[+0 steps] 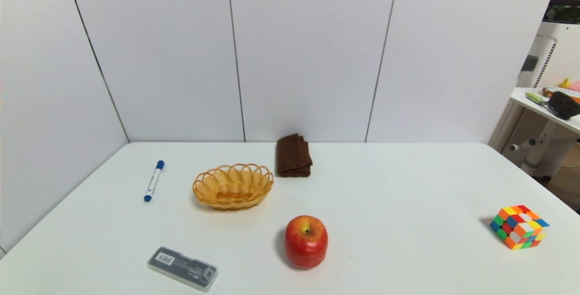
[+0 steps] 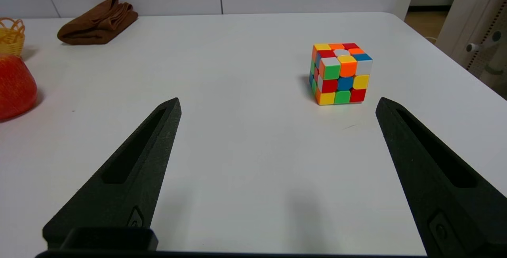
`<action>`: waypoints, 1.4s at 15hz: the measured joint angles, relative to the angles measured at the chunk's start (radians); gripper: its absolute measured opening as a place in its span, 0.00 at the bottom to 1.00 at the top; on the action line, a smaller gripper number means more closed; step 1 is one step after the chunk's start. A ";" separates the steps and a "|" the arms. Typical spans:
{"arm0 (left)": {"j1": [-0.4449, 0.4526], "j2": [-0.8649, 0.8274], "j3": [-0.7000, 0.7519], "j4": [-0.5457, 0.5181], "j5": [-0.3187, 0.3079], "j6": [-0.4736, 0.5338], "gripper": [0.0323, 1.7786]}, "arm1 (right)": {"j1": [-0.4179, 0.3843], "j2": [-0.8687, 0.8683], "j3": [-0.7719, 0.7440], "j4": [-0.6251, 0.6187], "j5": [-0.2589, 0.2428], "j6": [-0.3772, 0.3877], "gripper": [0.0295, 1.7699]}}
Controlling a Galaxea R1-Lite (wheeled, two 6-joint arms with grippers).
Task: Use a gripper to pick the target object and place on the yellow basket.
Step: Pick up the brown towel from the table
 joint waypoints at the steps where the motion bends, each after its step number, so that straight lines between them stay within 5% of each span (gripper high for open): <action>1: 0.000 0.000 0.000 0.000 0.000 0.000 0.95 | 0.000 0.000 0.000 0.000 0.000 0.000 0.96; 21: 0.001 0.000 0.000 0.000 -0.001 0.030 0.95 | 0.000 0.000 0.000 0.000 0.000 0.000 0.96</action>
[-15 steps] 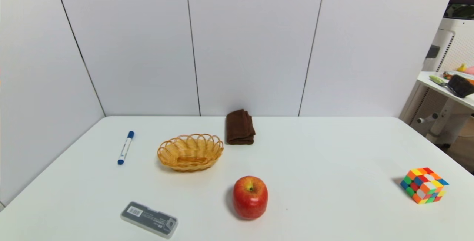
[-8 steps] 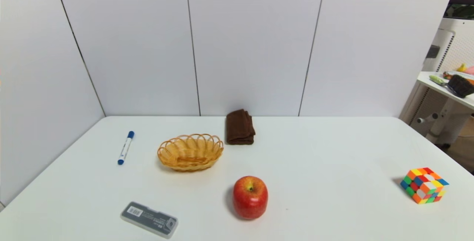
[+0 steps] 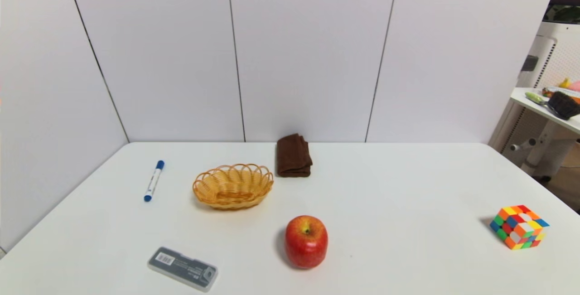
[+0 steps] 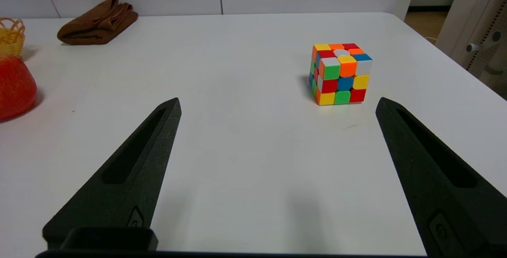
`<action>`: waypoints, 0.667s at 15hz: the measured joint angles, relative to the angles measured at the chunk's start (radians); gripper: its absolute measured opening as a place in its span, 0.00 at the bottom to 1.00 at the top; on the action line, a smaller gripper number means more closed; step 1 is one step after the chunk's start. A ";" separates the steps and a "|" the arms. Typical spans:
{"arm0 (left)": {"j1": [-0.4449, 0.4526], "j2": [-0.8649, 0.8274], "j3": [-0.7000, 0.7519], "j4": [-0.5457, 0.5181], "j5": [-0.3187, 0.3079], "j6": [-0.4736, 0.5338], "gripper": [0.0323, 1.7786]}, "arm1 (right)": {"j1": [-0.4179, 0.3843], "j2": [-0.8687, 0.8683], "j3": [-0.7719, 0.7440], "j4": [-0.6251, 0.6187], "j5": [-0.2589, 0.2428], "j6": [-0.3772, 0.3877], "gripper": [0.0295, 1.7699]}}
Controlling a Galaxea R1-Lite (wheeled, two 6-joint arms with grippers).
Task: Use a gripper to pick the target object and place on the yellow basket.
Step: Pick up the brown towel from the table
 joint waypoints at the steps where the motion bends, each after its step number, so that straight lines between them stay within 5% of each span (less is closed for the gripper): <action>1: 0.000 0.002 0.000 0.004 0.000 0.003 0.95 | 0.000 0.000 0.000 0.000 0.000 0.000 0.96; 5: 0.004 0.095 -0.088 -0.003 0.004 0.002 0.95 | 0.000 0.000 0.000 0.000 0.001 0.000 0.96; 10: 0.019 0.395 -0.373 -0.036 -0.006 0.080 0.95 | 0.000 0.000 0.000 0.000 0.001 0.000 0.96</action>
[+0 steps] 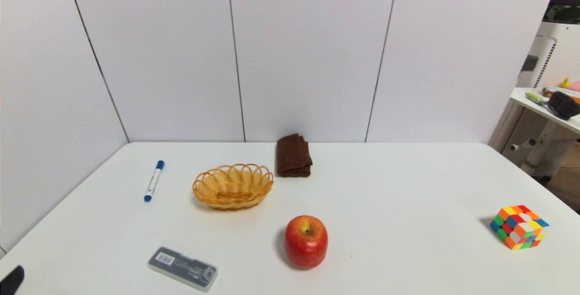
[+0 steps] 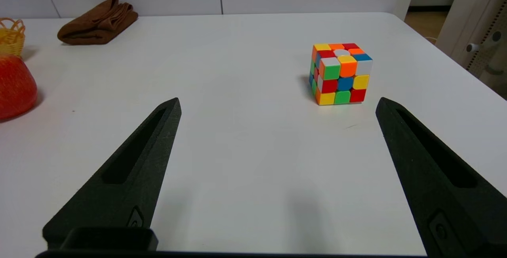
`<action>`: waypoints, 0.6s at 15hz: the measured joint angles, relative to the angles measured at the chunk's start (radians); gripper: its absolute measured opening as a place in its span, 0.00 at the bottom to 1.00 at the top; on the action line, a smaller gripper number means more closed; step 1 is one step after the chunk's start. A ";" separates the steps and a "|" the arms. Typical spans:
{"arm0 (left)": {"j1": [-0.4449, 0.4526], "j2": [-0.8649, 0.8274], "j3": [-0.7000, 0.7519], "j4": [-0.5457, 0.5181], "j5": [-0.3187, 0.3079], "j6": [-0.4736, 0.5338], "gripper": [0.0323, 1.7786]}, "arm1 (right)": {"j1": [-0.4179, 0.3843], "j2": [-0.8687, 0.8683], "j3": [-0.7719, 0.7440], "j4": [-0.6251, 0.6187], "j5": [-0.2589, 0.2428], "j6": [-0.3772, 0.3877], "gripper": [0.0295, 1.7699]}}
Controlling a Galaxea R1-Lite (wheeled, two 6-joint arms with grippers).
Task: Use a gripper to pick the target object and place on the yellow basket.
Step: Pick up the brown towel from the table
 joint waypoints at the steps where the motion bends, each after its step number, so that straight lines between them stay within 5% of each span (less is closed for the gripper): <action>1: 0.001 0.062 -0.074 -0.008 -0.009 0.021 0.95 | 0.000 0.000 0.000 0.000 0.000 0.000 0.96; 9: -0.085 0.573 -0.617 -0.011 -0.082 0.086 0.95 | 0.000 0.000 0.000 0.000 0.000 0.000 0.96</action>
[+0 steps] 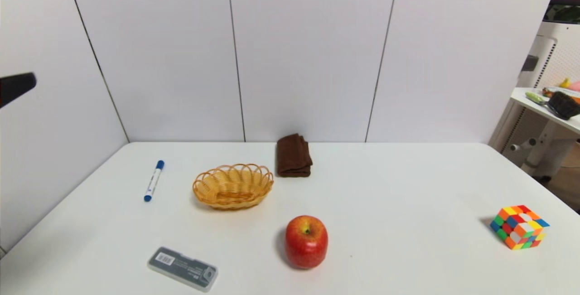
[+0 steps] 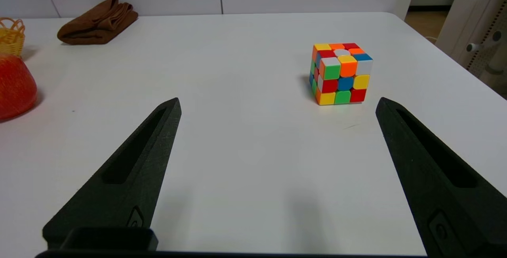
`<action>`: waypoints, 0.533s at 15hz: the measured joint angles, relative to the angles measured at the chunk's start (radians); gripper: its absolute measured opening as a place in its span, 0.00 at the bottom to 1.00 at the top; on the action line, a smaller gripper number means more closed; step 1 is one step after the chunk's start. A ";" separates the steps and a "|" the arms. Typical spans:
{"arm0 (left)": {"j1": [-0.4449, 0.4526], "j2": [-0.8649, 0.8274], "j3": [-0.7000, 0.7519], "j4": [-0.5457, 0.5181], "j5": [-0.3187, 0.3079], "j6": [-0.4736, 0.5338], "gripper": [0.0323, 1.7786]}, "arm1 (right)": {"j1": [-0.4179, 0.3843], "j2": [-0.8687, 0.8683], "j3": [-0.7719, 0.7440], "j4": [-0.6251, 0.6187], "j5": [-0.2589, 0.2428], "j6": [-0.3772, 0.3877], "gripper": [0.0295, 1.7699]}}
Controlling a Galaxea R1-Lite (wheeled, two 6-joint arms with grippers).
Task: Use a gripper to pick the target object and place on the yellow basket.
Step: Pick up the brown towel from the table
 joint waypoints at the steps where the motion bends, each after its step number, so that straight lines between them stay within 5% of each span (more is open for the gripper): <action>1: -0.031 0.073 -0.069 0.000 -0.002 0.001 0.95 | 0.000 0.000 0.000 0.000 0.000 0.000 0.96; 8: -0.314 0.521 -0.492 0.083 -0.032 -0.002 0.95 | 0.000 0.000 0.000 0.000 0.000 0.000 0.96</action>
